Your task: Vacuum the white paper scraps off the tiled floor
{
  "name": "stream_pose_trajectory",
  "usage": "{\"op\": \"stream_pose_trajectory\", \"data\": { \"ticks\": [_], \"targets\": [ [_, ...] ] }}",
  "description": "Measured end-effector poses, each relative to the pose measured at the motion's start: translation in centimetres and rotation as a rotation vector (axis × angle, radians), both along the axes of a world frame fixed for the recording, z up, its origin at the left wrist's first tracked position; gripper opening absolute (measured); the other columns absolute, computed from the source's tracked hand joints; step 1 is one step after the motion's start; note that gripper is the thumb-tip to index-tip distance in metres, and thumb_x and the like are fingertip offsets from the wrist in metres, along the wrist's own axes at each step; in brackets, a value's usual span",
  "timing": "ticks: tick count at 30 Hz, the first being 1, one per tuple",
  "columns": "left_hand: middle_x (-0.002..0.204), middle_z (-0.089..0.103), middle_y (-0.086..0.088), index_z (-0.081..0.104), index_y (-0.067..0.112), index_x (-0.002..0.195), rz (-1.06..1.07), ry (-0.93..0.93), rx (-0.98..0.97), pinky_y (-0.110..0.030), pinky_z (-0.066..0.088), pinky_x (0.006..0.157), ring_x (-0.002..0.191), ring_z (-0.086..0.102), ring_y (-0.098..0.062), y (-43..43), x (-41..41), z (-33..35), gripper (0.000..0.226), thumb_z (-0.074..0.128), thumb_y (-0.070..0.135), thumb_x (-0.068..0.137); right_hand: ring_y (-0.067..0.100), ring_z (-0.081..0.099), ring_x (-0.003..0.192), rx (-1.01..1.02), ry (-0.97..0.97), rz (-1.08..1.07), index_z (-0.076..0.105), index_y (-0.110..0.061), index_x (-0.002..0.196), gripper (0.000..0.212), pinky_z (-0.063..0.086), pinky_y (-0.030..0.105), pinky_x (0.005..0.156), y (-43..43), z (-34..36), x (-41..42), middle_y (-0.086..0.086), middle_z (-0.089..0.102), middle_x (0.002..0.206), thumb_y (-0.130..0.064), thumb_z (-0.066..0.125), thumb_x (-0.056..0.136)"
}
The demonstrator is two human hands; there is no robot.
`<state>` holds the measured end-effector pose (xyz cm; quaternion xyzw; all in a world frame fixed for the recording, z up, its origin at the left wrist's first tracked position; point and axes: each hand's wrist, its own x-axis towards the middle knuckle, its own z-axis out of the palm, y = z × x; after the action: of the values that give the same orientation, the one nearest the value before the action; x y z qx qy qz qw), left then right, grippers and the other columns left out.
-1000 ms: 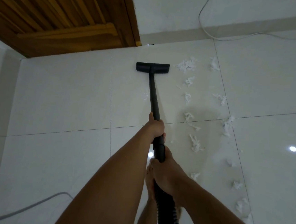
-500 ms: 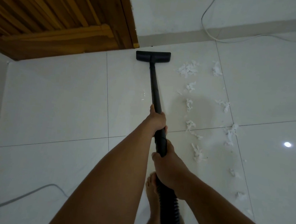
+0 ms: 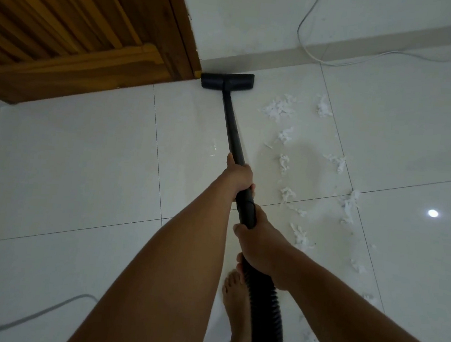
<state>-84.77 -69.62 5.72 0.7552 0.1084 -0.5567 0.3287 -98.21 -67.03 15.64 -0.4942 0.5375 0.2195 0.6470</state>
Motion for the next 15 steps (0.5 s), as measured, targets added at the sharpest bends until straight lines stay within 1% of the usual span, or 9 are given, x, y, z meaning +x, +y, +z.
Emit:
{"op": "stream_pose_trajectory", "data": {
  "ticks": [2,4,5,7,10,12,13,15],
  "targets": [
    [0.077,0.055,-0.009,0.000,0.047,0.160,-0.022,-0.001,0.014,-0.032,0.056,0.061,0.055,0.051,-0.013,0.6,-0.4,0.9,0.063,0.035,0.030,0.110,0.010,0.058,0.045,-0.018,0.003,0.019,0.024,-0.041,0.156,0.057,0.043,0.014,0.034,0.5,1.1,-0.4,0.009,0.060,0.081,-0.023,0.045,0.106],
    [0.078,0.056,-0.009,-0.001,0.047,0.160,-0.032,0.015,0.019,-0.032,0.057,0.064,0.056,0.051,-0.013,1.5,-1.0,2.1,0.064,0.036,0.029,0.110,0.003,0.054,0.034,-0.041,0.011,0.052,0.023,-0.039,0.157,0.058,0.037,0.011,0.030,1.2,2.5,-0.9,0.007,0.061,0.081,-0.023,0.044,0.106],
    [0.078,0.056,-0.009,-0.002,0.047,0.160,-0.033,0.027,0.023,-0.032,0.057,0.065,0.057,0.051,-0.013,2.1,-1.4,2.7,0.065,0.035,0.030,0.110,0.002,0.052,0.032,-0.045,0.016,0.062,0.023,-0.038,0.157,0.058,0.036,0.011,0.030,1.7,3.2,-1.2,0.007,0.061,0.081,-0.023,0.044,0.106],
    [0.078,0.056,-0.009,-0.003,0.048,0.160,-0.025,0.047,0.031,-0.031,0.057,0.062,0.056,0.051,-0.013,3.2,-2.2,3.8,0.065,0.035,0.030,0.110,0.003,0.051,0.030,-0.016,0.025,0.060,0.023,-0.038,0.156,0.058,0.040,0.013,0.033,2.6,4.6,-1.9,0.009,0.060,0.079,-0.021,0.044,0.105],
    [0.079,0.055,-0.009,-0.001,0.048,0.160,-0.002,0.080,0.031,-0.028,0.055,0.051,0.055,0.052,-0.013,4.3,-3.2,4.9,0.064,0.035,0.030,0.110,0.009,0.053,0.034,0.025,0.043,0.054,0.023,-0.041,0.155,0.059,0.046,0.019,0.037,3.4,6.2,-2.6,0.011,0.058,0.077,-0.020,0.044,0.104],
    [0.079,0.055,-0.008,0.000,0.047,0.160,0.014,0.096,0.024,-0.022,0.051,0.042,0.055,0.052,-0.012,4.6,-3.2,5.5,0.064,0.036,0.029,0.110,0.011,0.055,0.039,0.023,0.051,0.060,0.023,-0.040,0.155,0.060,0.046,0.020,0.038,3.5,6.8,-2.6,0.012,0.059,0.078,-0.018,0.044,0.104],
    [0.078,0.055,-0.008,0.002,0.046,0.160,0.020,0.102,0.020,-0.021,0.050,0.040,0.055,0.051,-0.012,4.5,-3.1,5.8,0.063,0.036,0.029,0.109,0.012,0.055,0.041,0.013,0.058,0.068,0.023,-0.039,0.155,0.060,0.045,0.018,0.037,3.4,7.1,-2.4,0.012,0.059,0.078,-0.018,0.045,0.104],
    [0.078,0.054,-0.008,0.005,0.046,0.160,0.049,0.113,0.015,-0.022,0.050,0.042,0.054,0.050,-0.012,4.3,-2.6,6.0,0.062,0.036,0.028,0.109,0.012,0.054,0.044,-0.012,0.075,0.079,0.023,-0.037,0.156,0.060,0.042,0.015,0.035,3.0,7.3,-1.9,0.011,0.059,0.080,-0.018,0.045,0.105]
  ]
}}
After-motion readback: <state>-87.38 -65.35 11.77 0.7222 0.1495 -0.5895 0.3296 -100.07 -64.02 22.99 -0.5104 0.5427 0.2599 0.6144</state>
